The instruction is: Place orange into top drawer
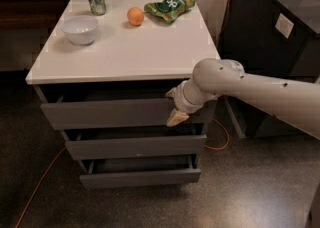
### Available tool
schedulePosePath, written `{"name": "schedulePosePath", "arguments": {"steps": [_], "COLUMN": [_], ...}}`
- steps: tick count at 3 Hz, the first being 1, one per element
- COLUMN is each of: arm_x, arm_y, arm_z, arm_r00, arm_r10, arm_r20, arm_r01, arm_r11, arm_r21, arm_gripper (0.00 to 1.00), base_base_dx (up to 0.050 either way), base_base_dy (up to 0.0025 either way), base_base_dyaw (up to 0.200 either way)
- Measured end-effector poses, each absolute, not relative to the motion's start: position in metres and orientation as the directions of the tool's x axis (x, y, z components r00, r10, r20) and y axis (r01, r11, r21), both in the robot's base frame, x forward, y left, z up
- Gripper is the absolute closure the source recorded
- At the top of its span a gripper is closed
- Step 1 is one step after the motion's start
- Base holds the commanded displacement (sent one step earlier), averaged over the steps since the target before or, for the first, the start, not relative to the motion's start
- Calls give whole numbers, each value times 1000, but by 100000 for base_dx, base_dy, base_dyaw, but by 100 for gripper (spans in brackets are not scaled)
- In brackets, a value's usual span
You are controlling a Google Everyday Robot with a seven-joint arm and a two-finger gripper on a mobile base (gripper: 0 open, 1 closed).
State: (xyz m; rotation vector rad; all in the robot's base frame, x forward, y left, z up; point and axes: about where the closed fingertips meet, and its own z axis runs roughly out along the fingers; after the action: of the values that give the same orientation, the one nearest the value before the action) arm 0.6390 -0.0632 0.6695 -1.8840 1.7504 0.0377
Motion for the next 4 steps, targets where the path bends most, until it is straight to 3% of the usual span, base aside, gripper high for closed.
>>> {"name": "schedulePosePath", "arguments": {"steps": [3,4], "arm_x": [591,570], "arm_y": [-59,-59], "arm_z": [678,681], "arm_r00": [114,109], "arm_r10": [-900,-892], "arm_r20": [-421,-439], "arm_r01": [-955,-962], "arm_r11": [18,15], "arm_r21": [-297,-271], "arm_gripper": [100,100], "base_base_dx": [0,0], "base_base_dy": [0,0], "base_base_dyaw": [0,0]}}
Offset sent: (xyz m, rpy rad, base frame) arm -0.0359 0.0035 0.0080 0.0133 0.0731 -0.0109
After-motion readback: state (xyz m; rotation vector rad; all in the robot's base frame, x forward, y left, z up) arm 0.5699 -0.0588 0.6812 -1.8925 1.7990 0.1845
